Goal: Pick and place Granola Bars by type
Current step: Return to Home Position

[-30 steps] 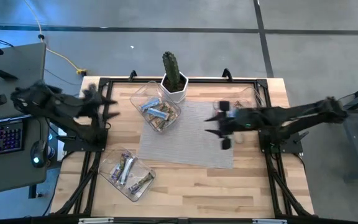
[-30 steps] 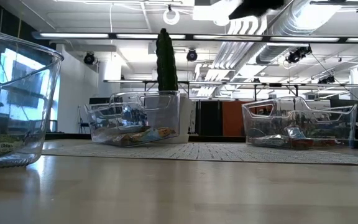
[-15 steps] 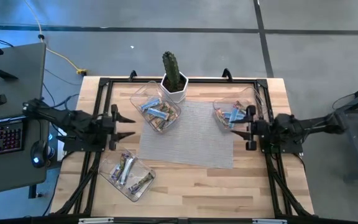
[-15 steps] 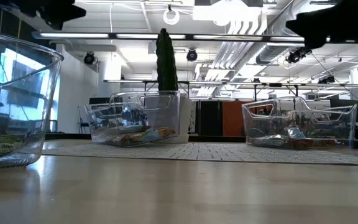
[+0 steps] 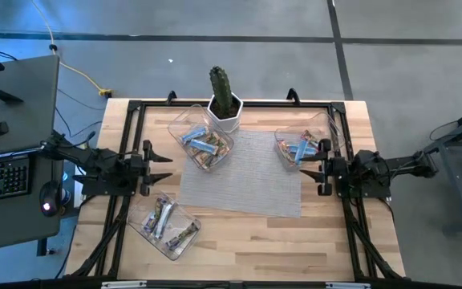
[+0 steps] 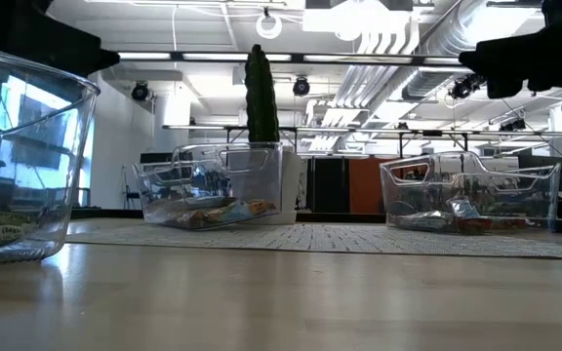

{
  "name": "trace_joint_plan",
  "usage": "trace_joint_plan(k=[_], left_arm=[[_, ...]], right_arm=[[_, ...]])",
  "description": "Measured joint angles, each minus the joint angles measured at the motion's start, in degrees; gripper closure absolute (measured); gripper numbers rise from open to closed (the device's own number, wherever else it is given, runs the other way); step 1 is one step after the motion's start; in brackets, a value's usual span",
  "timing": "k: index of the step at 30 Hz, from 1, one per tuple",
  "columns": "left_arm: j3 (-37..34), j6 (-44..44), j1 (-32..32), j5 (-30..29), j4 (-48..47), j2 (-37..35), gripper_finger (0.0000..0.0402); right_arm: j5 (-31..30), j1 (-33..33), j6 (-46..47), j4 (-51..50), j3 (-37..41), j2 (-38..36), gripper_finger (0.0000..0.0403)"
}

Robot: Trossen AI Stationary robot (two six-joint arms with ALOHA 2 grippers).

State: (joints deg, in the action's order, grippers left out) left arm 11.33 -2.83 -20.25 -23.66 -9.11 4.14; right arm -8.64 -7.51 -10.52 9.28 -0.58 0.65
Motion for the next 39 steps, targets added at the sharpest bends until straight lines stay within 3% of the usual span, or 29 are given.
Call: trace_joint_plan(k=[5,20,30,39], left_arm=[[-4.3,-1.9,-0.1,0.0,0.8,-3.6,0.0191],[-8.5,-3.4,0.0,1.2,6.9,-3.8,0.0191],[-10.5,-3.0,0.0,10.6,12.6,-3.8,0.0191],[-10.6,-4.3,0.0,10.7,12.1,-3.8,0.0191]], right_arm=[[-1.2,0.0,-0.3,-0.2,0.0,0.0,0.0249],[-3.4,0.0,-0.4,-0.5,0.0,0.1,0.0249],[-3.4,0.0,-0.4,-0.5,0.0,0.1,0.0249],[-3.4,0.0,-0.4,-0.5,0.0,0.1,0.0249]])
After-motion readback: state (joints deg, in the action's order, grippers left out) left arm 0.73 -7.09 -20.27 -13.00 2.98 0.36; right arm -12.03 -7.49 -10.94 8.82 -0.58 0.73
